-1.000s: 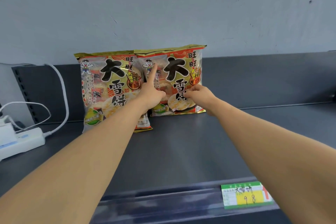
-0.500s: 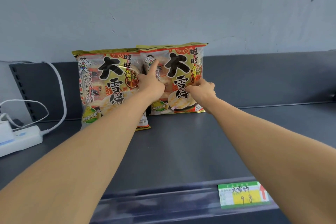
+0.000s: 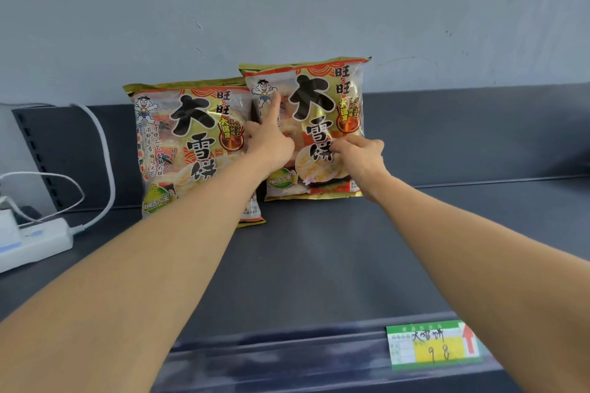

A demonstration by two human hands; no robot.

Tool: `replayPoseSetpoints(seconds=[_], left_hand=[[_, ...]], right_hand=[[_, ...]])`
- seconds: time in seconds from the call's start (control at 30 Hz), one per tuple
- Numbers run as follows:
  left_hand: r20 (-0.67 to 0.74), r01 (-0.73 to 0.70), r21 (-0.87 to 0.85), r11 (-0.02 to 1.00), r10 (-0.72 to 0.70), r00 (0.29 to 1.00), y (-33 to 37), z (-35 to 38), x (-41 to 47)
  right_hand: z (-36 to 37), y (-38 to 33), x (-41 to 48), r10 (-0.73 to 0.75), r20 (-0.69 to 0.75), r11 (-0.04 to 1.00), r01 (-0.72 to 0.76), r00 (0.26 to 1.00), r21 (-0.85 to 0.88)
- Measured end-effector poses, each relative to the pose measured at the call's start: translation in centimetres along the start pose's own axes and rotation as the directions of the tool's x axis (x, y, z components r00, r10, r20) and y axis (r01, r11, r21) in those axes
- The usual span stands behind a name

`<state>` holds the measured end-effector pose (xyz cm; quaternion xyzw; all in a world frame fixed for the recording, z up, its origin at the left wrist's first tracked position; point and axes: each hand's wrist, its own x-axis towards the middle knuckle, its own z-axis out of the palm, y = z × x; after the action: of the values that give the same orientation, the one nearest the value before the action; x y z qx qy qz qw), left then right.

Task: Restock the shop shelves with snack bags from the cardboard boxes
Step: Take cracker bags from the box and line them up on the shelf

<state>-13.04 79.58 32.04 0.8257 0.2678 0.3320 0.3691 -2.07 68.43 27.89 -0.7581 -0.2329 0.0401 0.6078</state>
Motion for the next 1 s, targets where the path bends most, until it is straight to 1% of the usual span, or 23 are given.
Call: replayPoseSetpoints(seconds=[0.07, 0.17, 0.23, 0.43, 0.57, 0.73, 0.8, 0.9, 1.0], left_hand=[[-0.007, 0.009, 0.044, 0.999, -0.009, 1.000, 0.0, 0.3, 0.2], [0.065, 0.061, 0.114, 0.992, -0.068, 0.996, -0.3, 0.5, -0.8], [0.079, 0.069, 0.140, 0.988, -0.081, 0.994, -0.6, 0.8, -1.2], [0.094, 0.067, 0.093, 0.993, -0.076, 0.993, 0.0, 0.1, -1.5], [0.101, 0.047, 0.090, 0.995, -0.056, 0.993, -0.2, -0.3, -1.8], [0.100, 0.052, 0.081, 0.995, -0.060, 0.993, 0.1, -0.7, -2.7], [0.107, 0.040, 0.077, 0.996, -0.048, 0.993, 0.1, -0.7, -3.0], [0.117, 0.015, 0.062, 0.998, -0.022, 0.993, 0.2, -1.0, -3.1], [0.162, -0.007, -0.008, 1.000, 0.008, 0.987, 0.5, -1.7, -3.1]], right_hand=[[0.0, 0.3, 0.1, -0.013, 0.002, 1.000, 0.013, 1.000, -0.021], [0.0, 1.3, 0.1, 0.042, 0.106, 0.995, -0.032, 0.993, -0.095], [0.1, 1.4, -0.3, 0.068, 0.140, 0.993, -0.054, 0.988, -0.104], [-0.2, 1.1, -0.6, 0.085, 0.134, 0.992, -0.070, 0.987, -0.108], [-0.7, 0.8, -1.1, 0.061, 0.103, 0.983, -0.042, 0.993, -0.181], [-1.4, -0.1, -2.5, -0.044, 0.025, 0.962, 0.049, 0.999, -0.270], [-1.5, -0.5, -2.9, -0.077, 0.015, 0.954, 0.078, 0.997, -0.289], [-1.7, -0.8, -3.4, -0.089, 0.028, 0.947, 0.093, 0.996, -0.306], [-2.1, -1.1, -3.6, -0.070, 0.078, 0.966, 0.087, 0.994, -0.242]])
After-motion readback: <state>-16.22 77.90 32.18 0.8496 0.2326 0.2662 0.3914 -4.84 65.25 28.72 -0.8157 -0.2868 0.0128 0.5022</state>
